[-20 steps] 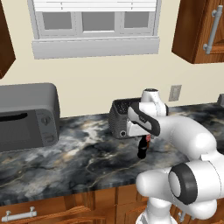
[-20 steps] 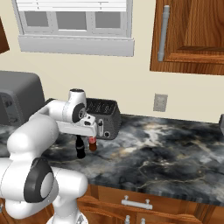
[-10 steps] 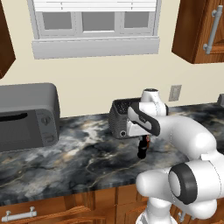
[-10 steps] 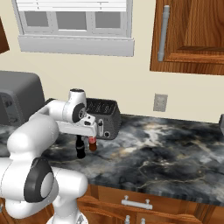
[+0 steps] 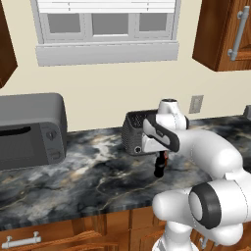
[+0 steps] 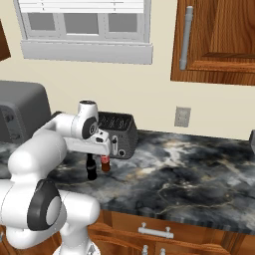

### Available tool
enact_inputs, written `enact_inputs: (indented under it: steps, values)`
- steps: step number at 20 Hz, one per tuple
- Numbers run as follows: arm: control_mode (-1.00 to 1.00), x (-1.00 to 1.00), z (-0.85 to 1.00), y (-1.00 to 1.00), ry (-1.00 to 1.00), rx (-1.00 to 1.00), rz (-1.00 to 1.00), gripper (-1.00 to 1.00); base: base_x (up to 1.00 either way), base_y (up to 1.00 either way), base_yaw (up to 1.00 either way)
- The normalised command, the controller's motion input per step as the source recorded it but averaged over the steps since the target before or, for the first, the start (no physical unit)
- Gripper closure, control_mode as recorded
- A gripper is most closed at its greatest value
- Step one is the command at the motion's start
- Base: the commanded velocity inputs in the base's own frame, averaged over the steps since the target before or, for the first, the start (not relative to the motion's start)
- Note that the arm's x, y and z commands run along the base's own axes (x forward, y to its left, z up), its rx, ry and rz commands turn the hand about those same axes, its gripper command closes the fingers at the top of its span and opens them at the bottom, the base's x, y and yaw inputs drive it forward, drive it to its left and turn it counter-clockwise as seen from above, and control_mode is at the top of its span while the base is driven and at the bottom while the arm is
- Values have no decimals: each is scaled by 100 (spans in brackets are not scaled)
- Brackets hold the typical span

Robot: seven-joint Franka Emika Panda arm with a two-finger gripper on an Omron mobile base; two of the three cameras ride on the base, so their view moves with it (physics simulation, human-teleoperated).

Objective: Move the drinks to the dining counter.

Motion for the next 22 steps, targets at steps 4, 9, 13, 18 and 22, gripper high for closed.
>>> enact_inputs:
  steps: [4,9,13,18,22]
  values:
    - [-100,-13,29,0,0,0,0,100,0,0,0]
    - [-100,-32,48,0,0,0,0,100,0,0,0]
    - [-100,-46,55,0,0,0,0,100,0,0,0]
    - [-100,-41,58,0,0,0,0,100,0,0,0]
    - [-100,-21,45,0,0,0,0,100,0,0,0]
